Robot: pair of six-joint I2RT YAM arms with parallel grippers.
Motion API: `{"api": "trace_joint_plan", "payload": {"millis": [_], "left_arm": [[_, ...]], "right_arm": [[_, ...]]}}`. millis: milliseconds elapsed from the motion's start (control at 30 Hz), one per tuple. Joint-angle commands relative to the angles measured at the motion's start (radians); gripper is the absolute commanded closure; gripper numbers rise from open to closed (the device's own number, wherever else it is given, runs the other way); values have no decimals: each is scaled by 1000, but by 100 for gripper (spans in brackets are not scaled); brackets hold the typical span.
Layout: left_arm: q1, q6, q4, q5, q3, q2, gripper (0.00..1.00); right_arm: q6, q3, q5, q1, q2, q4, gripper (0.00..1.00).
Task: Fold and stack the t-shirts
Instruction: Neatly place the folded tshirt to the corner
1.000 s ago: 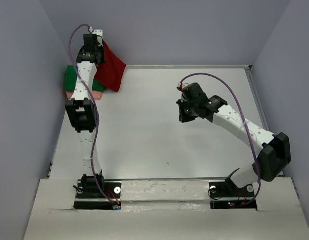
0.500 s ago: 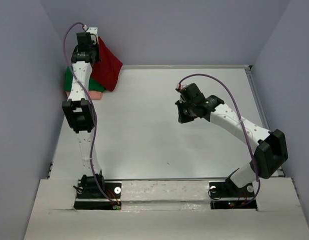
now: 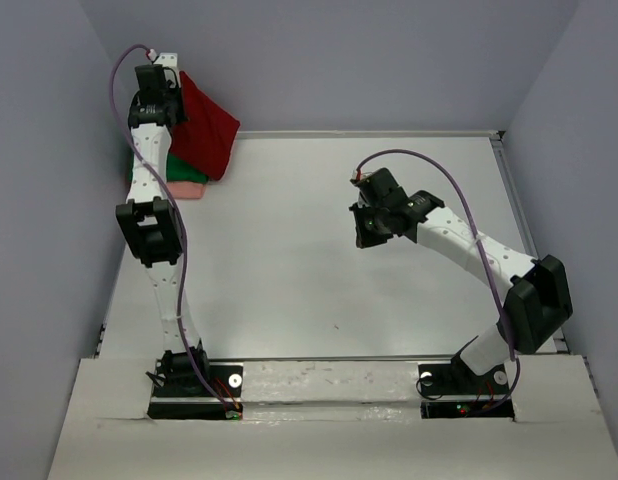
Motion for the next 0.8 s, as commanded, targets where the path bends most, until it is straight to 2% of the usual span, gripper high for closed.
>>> {"api": "trace_joint_plan", "payload": {"millis": [0,467,767], "left_arm": [[42,10,89,9,61,-40,100],[166,-23,126,95,96,29,100],[180,-43,135,63,67,123,100]], "right_arm": [[8,-6,-10,7,9,9,100],[10,0,-10,7,47,-1,100],[6,29,16,7,49,-46,100]]}}
